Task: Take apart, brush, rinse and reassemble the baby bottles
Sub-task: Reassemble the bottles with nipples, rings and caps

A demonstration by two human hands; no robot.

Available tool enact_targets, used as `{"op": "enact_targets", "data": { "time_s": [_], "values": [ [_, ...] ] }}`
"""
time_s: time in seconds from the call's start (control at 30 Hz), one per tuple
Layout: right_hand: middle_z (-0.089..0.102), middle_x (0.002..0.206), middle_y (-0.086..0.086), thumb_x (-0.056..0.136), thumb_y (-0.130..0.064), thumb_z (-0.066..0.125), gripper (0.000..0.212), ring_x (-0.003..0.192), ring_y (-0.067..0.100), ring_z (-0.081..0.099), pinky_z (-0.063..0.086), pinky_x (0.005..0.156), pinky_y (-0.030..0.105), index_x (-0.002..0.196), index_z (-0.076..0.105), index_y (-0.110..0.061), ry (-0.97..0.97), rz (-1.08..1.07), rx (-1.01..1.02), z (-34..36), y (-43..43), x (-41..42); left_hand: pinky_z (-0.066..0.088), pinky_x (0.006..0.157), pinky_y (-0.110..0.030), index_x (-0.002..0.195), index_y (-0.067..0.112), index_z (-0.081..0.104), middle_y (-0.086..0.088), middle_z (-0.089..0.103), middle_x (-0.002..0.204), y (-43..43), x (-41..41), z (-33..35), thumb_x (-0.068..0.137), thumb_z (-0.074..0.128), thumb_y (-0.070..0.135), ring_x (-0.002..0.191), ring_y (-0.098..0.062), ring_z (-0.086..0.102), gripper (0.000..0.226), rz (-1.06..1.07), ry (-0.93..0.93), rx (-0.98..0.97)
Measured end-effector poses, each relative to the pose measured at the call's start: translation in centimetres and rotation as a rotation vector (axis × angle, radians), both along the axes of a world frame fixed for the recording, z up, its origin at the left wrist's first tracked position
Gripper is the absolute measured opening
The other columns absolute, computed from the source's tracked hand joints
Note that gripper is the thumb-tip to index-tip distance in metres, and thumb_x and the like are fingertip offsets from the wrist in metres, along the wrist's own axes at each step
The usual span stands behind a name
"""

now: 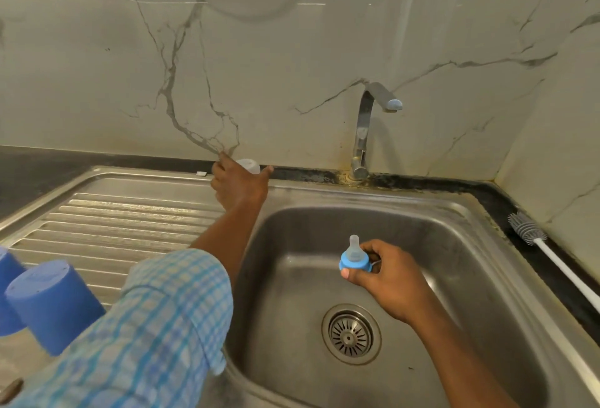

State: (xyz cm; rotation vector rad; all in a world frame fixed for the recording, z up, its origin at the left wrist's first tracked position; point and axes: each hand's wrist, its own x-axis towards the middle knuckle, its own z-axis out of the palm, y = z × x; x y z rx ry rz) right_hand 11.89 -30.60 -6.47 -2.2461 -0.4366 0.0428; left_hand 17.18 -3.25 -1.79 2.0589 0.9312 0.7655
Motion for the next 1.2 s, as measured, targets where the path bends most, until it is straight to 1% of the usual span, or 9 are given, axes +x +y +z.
{"op": "enact_targets", "data": {
  "time_s": [0.2,0.6,0.67,0.77,0.83,0.93,1.0,1.07,1.2],
  "values": [
    [0.068,0.091,-0.017,0.075,-0.041,0.081,0.032,0.083,0.001,0.064,0.055,0.078,0.028,0.100,0.063,-0.034,0.004,0.015,0.040,-0.4,-0.3,0.3,0.042,0.107,-0.055,0.140,0.018,0.040,-0.014,0.055,0.136,2.1,2.0,-1.6,0.079,0.082,0.043,0.125,-0.038,0.053,0.078,-0.105,0.044,-0.069],
    [0.069,0.095,-0.005,0.079,-0.041,0.078,0.036,0.080,0.006,0.061,0.049,0.067,0.027,0.107,0.066,-0.023,-0.030,-0.116,-0.030,0.9,-1.7,0.6,0.049,0.078,-0.019,0.119,0.024,0.061,0.007,0.067,0.108,-8.8,-8.9,-4.1,0.070,0.089,0.034,0.096,-0.010,0.064,0.057,-0.538,-0.181,-0.099],
    [0.068,0.097,-0.006,0.082,-0.041,0.075,0.036,0.079,0.005,0.059,0.043,0.064,0.020,0.110,0.065,-0.022,-0.127,-0.146,-0.020,2.1,-1.8,0.0,0.046,0.080,-0.012,0.123,0.025,0.058,0.011,0.064,0.111,-9.5,-10.0,-3.7,0.069,0.089,0.032,0.099,-0.009,0.062,0.063,-0.456,-0.308,-0.014],
    [0.065,0.100,-0.013,0.085,-0.039,0.073,0.035,0.086,0.001,0.057,0.039,0.069,0.007,0.114,0.063,-0.022,-0.584,-0.290,0.292,5.6,-1.3,-2.3,0.045,0.084,-0.004,0.128,0.032,0.050,0.019,0.057,0.117,-9.8,-10.9,-2.3,0.071,0.088,0.031,0.102,0.006,0.057,0.068,-0.388,-0.591,0.043],
    [0.067,0.101,-0.010,0.084,-0.034,0.076,0.031,0.088,0.002,0.060,0.044,0.076,0.009,0.108,0.063,-0.021,-0.738,-0.338,0.385,5.5,-1.4,-1.9,0.047,0.084,-0.007,0.128,0.032,0.052,0.015,0.061,0.117,-9.1,-10.5,-2.9,0.071,0.088,0.032,0.102,0.004,0.059,0.067,-0.446,-0.484,0.096],
    [0.068,0.080,-0.001,0.075,-0.040,0.082,0.039,0.078,0.016,0.066,0.050,0.064,0.027,0.098,0.071,-0.010,-0.083,-0.267,-0.126,1.8,-2.3,0.2,0.048,0.087,-0.024,0.130,0.026,0.057,0.002,0.069,0.115,-9.1,-9.9,-5.5,0.070,0.088,0.037,0.109,-0.017,0.065,0.068,-0.673,0.161,0.246],
    [0.063,0.068,-0.003,0.077,-0.045,0.079,0.035,0.069,0.016,0.065,0.044,0.057,0.027,0.088,0.071,-0.013,-0.079,-0.306,-0.103,1.2,-2.6,0.6,0.047,0.089,-0.026,0.129,0.026,0.056,0.005,0.068,0.115,-9.6,-9.6,-5.4,0.072,0.086,0.037,0.107,-0.015,0.064,0.065,-0.594,-0.065,0.196],
    [0.065,0.069,-0.006,0.083,-0.050,0.072,0.032,0.064,0.008,0.061,0.045,0.057,0.028,0.087,0.070,-0.019,-0.394,-0.445,0.176,2.2,-2.3,0.5,0.046,0.091,-0.023,0.129,0.024,0.055,0.008,0.065,0.117,-10.3,-9.4,-4.5,0.073,0.087,0.035,0.105,-0.007,0.060,0.066,-0.520,-0.346,0.155],
    [0.060,0.063,-0.005,0.079,-0.052,0.074,0.034,0.060,0.014,0.060,0.048,0.057,0.030,0.077,0.068,-0.018,-0.143,-0.387,-0.023,1.7,-2.1,0.2,0.052,0.091,-0.030,0.124,0.030,0.059,0.008,0.069,0.110,-10.2,-9.7,-5.9,0.067,0.089,0.041,0.106,-0.015,0.066,0.065,-0.775,0.056,0.173]
  ]
}}
